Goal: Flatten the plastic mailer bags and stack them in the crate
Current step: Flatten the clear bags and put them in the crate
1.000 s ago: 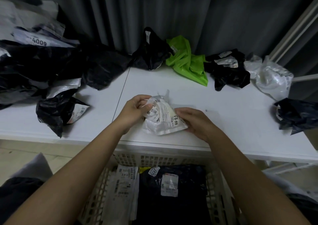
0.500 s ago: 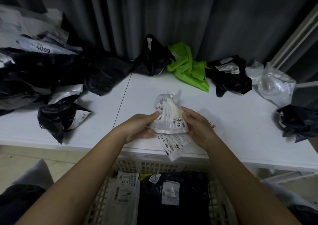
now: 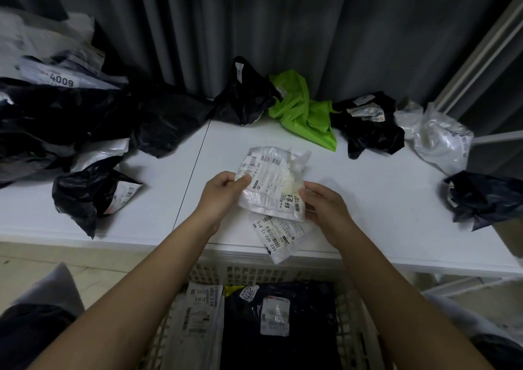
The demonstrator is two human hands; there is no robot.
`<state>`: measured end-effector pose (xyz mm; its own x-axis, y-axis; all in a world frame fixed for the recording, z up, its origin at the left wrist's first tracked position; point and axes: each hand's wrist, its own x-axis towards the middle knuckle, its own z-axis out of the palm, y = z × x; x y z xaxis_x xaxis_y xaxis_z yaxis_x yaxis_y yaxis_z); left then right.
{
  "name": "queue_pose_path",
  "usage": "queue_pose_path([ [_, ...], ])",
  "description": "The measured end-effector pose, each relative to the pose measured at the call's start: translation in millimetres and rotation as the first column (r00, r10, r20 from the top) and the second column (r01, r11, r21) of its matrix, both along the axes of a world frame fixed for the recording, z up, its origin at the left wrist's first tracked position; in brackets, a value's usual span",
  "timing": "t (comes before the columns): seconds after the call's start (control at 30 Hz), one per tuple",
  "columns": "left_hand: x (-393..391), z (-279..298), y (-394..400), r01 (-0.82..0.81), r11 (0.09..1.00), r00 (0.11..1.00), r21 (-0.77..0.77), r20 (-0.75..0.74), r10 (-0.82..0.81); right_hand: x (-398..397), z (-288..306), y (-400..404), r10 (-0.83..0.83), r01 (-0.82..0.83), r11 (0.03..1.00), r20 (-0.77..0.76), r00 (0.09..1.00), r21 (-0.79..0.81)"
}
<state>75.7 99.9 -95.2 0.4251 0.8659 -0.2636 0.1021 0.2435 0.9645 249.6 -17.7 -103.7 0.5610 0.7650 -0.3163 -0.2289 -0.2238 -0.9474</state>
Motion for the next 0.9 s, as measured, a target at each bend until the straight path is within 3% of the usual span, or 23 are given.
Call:
queue_pose_path([
  [0.13, 11.4, 0.0, -14.6, 0.054, 0.998, 0.997, 0.036, -0.05, -0.052, 13.5, 3.6, -11.0, -0.07, 0.069, 0.997, -0.019, 0.997, -0.038],
  [0.33, 22.6, -12.5, -44.9, 0.304, 0.951, 0.933, 0.053, -0.217, -0.286, 36.5, 2.0, -28.0, -0.105, 0.16, 0.978, 0.345, 0.933, -0.135],
  [0.4, 23.9, -16.2, -51.4, 0.419, 0.892, 0.878, 0.172, -0.328, -0.349, 39.7, -1.7, -31.2, -0.046, 0.137, 0.972, 0.418, 0.907, -0.19],
  [0.5, 24.1, -27.4, -55.6, 0.591, 0.725, 0.749, 0.353, -0.574, -0.331, 38.6, -7.5, -33.7, 0.092, 0.066, 0.954, 0.498, 0.863, -0.292],
  [0.6, 20.3, -31.9, -52.7, 0.707, 0.642, 0.565, 0.297, -0.783, -0.26, 34.3, -10.8, -32.3, 0.201, 0.001, 0.94, 0.558, 0.805, -0.341],
  [0.73, 7.5, -24.7, -30.7, 0.788, 0.526, 0.475, 0.32, -0.859, -0.189, 28.0, -6.9, -25.3, 0.175, -0.008, 0.958, 0.563, 0.808, -0.287],
  [0.8, -0.7, -23.1, -14.3, 0.83, 0.491, 0.428, 0.264, -0.867, -0.257, 24.9, -5.5, -22.3, 0.122, 0.006, 0.97, 0.511, 0.851, -0.242],
  [0.9, -6.7, -23.3, -1.8, 0.839, 0.513, 0.414, 0.184, -0.828, -0.379, 19.1, -6.8, -19.7, 0.101, 0.018, 0.973, 0.494, 0.863, -0.231],
])
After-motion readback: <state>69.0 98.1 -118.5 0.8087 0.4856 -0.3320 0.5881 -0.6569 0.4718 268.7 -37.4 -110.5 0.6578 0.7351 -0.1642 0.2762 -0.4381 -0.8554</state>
